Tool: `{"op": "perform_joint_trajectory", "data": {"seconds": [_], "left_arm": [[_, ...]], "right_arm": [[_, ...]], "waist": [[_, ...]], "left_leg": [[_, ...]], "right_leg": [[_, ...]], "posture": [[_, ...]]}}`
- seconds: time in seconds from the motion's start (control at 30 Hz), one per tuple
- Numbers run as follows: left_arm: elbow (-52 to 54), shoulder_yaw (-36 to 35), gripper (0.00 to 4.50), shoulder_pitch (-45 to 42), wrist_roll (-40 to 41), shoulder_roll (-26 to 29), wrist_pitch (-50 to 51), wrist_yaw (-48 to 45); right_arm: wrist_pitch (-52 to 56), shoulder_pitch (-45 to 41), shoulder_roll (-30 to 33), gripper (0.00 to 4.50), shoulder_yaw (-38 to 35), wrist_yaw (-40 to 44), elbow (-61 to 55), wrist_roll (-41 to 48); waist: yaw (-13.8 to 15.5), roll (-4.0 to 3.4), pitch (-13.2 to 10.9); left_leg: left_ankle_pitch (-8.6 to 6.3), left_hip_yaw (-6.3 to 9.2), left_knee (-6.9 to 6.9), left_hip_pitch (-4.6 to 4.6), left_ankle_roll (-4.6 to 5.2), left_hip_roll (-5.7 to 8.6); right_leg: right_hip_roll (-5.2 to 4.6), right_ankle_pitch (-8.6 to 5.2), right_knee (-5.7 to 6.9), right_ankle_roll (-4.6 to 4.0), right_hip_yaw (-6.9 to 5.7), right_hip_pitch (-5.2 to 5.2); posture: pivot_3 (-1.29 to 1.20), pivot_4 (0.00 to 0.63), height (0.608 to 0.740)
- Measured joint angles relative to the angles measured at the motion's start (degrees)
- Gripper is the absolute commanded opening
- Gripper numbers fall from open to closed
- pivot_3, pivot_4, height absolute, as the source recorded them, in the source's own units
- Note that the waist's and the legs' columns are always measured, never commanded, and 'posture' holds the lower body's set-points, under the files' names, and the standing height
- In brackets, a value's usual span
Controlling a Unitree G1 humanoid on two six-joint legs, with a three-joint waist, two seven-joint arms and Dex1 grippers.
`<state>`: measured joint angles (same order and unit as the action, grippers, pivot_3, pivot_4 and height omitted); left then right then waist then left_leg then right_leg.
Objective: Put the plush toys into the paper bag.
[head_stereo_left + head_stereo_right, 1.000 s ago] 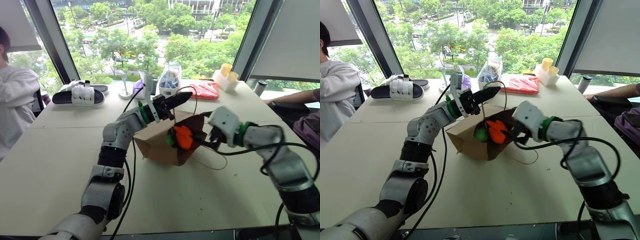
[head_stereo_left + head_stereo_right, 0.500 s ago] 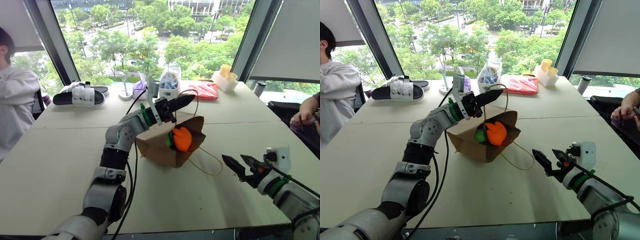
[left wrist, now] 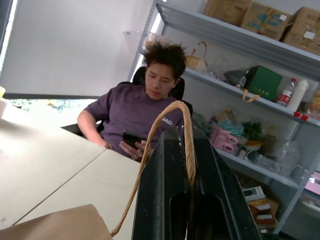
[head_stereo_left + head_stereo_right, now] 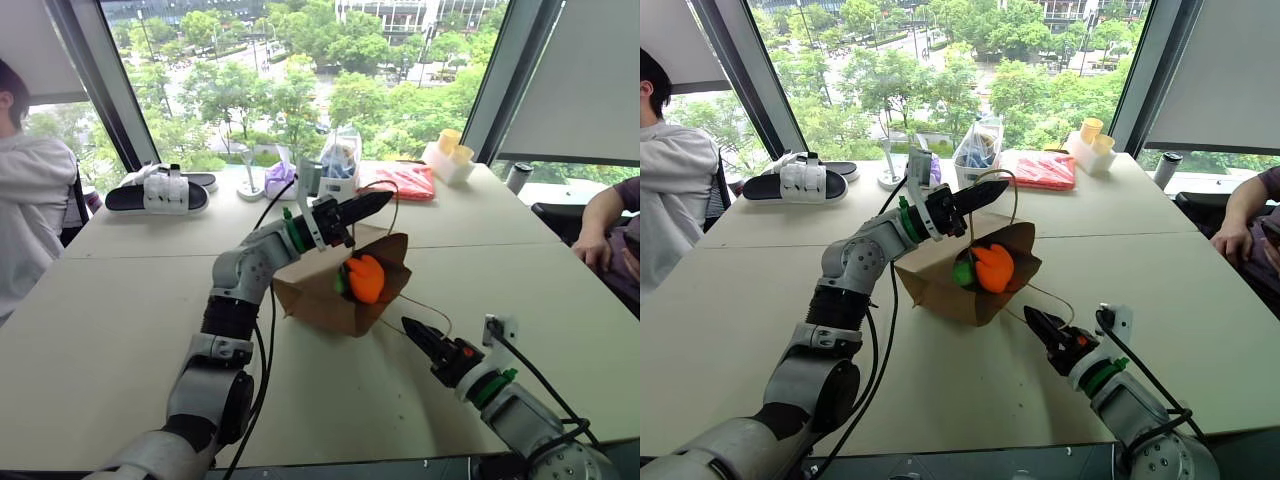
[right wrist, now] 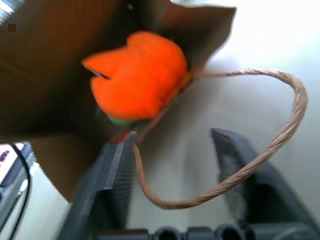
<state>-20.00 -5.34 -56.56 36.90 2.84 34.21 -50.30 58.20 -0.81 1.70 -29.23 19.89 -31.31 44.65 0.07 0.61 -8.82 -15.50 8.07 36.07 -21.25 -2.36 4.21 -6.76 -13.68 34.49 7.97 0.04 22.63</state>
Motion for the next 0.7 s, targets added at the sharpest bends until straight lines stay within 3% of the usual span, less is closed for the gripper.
{"op": "perform_joint_trajectory", "data": {"seconds": [0.07, 0.33, 0.53, 0.7], "left_arm": [[0.0, 0.0, 0.00, 0.0, 0.0, 0.1, 0.0, 0.1], [2.3, 1.5, 0.00, 0.2, -0.3, 1.6, 0.0, -1.4], [6.4, -1.6, 0.00, -4.0, 3.5, 3.9, 2.5, 0.1], [8.3, -3.9, 0.00, -1.9, 5.1, 6.1, 4.7, 3.4]], "right_arm": [[-1.5, 0.1, 0.1, 0.07, 0.8, -0.6, 0.2, 0.3], [-4.6, -1.7, 3.0, 0.07, 0.7, -1.9, 0.3, 10.5], [-9.5, -14.0, 13.4, 0.07, -3.2, -9.0, -2.5, 28.1], [-11.6, -15.2, 20.2, 0.07, -2.8, -12.3, -2.1, 35.1]], "waist": [[-0.1, 0.00, 0.0], [-0.9, -0.01, 0.0], [-0.8, -0.04, 0.0], [-0.8, -0.03, 0.0]], "left_leg": [[0.00, -0.01, -0.01, 0.00, 0.00, 0.00], [0.00, 0.00, -0.02, -0.01, 0.00, -0.01], [-0.02, 0.03, -0.03, -0.01, 0.03, -0.03], [-0.05, 0.01, -0.03, -0.02, 0.09, -0.02]], "right_leg": [[0.00, 0.00, 0.00, 0.00, 0.00, 0.01], [0.00, 0.00, 0.01, 0.00, 0.00, 0.02], [0.01, 0.00, -0.02, 0.00, -0.02, 0.00], [0.00, 0.00, -0.05, 0.01, -0.02, -0.02]], "posture": [[0.00, 0.150, 0.740], [0.00, 0.150, 0.740], [0.00, 0.150, 0.740], [0.00, 0.150, 0.740]]}}
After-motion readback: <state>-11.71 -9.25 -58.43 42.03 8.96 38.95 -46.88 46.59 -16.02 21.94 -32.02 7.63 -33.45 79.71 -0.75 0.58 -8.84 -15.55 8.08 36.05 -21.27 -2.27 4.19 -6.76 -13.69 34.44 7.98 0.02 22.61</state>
